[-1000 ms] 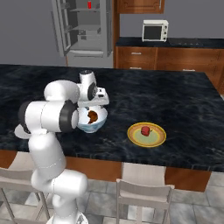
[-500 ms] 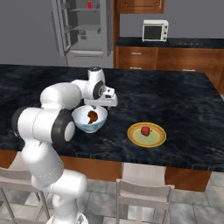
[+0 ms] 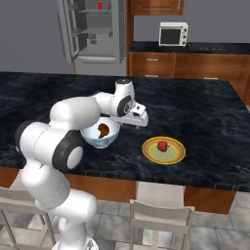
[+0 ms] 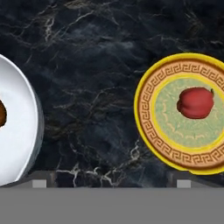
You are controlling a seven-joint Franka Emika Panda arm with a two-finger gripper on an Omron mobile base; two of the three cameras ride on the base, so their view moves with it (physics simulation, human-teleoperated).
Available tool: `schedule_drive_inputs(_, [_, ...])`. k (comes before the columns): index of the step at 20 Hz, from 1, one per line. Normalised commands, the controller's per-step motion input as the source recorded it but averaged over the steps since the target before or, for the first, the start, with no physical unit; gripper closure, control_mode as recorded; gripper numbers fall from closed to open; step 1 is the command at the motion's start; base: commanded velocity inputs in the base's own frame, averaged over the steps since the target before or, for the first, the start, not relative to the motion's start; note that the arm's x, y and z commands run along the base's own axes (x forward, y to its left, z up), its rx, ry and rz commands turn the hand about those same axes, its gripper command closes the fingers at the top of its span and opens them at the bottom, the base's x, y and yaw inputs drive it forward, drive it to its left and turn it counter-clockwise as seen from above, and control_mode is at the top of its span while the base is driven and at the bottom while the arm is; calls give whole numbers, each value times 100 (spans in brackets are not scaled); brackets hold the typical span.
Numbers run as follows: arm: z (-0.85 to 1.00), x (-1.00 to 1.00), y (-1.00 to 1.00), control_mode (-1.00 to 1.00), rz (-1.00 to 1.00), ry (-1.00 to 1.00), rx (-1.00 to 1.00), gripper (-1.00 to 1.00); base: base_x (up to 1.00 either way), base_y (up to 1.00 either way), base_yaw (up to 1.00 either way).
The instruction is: Pick the chicken drumstick and bell pepper from their plates and place them in the bowl. Then put the bowl in the fridge.
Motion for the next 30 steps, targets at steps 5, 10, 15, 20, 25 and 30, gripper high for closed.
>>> schedule_drive_inputs(5, [0, -15, -77, -100, -11, 3, 4, -100, 0, 0, 0])
schedule_drive_inputs(10, [-9, -7, -74, -100, 9, 2, 0, -100, 0, 0, 0])
schedule_drive_inputs(15, [-25, -4, -55, -100, 27, 1, 0, -100, 0, 0, 0])
schedule_drive_inputs(20, [-29, -4, -14, -100, 37, 5, 0, -100, 0, 0, 0])
schedule_drive_inputs(25, [-20, -2, 0, -100, 16, 9, -1, -100, 0, 0, 0])
schedule_drive_inputs(30, [-12, 13, 0, -100, 3, 13, -7, -100, 0, 0, 0])
